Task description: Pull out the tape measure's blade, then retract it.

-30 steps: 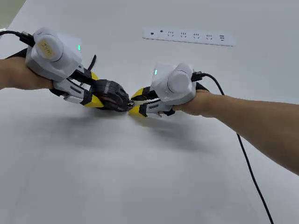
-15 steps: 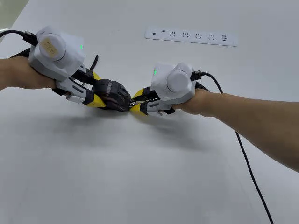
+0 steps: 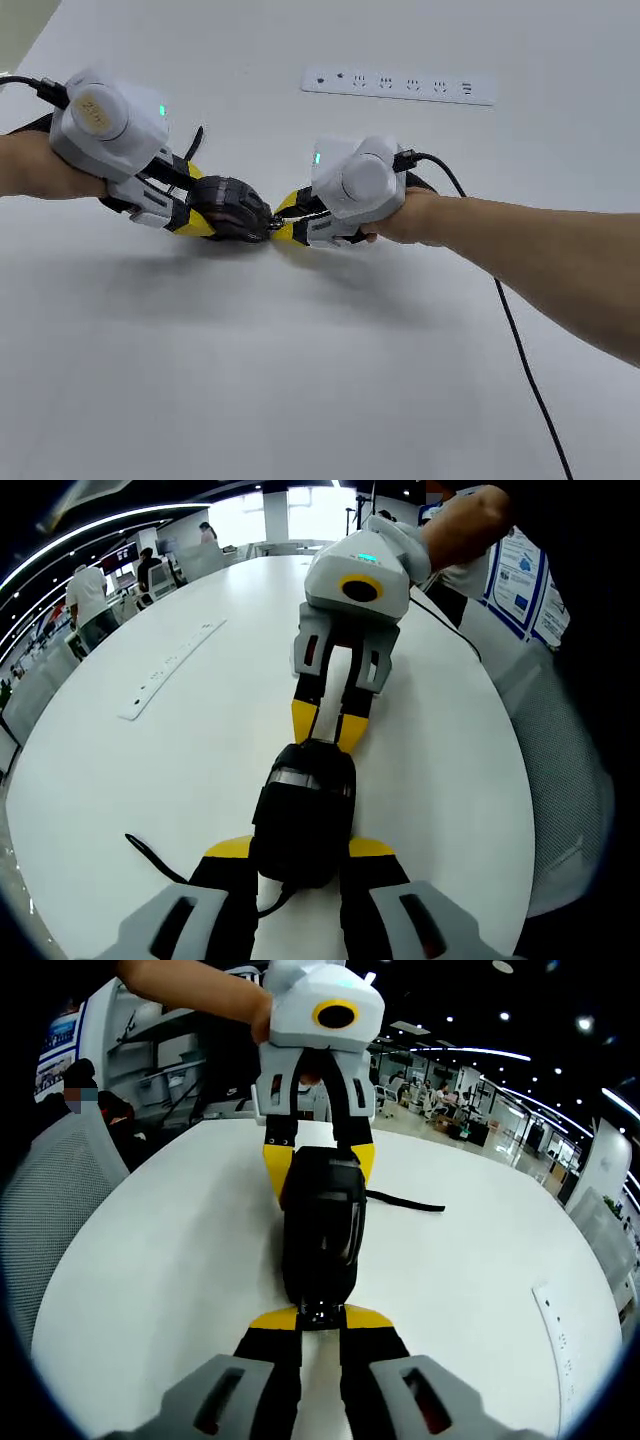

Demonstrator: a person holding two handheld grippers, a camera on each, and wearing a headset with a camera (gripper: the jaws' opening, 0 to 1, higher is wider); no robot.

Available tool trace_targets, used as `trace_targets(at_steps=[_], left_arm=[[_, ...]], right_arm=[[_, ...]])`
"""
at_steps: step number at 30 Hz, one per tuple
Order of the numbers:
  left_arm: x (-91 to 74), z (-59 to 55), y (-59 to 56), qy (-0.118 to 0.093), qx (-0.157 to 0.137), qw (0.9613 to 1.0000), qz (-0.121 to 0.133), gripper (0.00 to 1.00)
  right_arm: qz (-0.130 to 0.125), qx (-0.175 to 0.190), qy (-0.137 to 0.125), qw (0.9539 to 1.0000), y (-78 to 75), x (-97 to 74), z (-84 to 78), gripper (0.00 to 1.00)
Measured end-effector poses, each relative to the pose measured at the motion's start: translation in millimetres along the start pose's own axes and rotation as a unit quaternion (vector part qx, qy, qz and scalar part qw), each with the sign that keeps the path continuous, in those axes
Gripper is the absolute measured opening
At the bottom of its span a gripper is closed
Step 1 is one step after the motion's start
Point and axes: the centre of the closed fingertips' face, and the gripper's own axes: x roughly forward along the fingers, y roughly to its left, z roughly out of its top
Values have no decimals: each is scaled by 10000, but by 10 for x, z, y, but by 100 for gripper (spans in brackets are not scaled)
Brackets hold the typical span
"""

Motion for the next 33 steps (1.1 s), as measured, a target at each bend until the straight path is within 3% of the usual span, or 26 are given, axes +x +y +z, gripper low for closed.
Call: trace_targets(at_steps=[33], left_arm=[[-12,-16,2,19,-79,10000,58,28]], right_arm=[[98,-9,127,9999,4,-212,-141,12]])
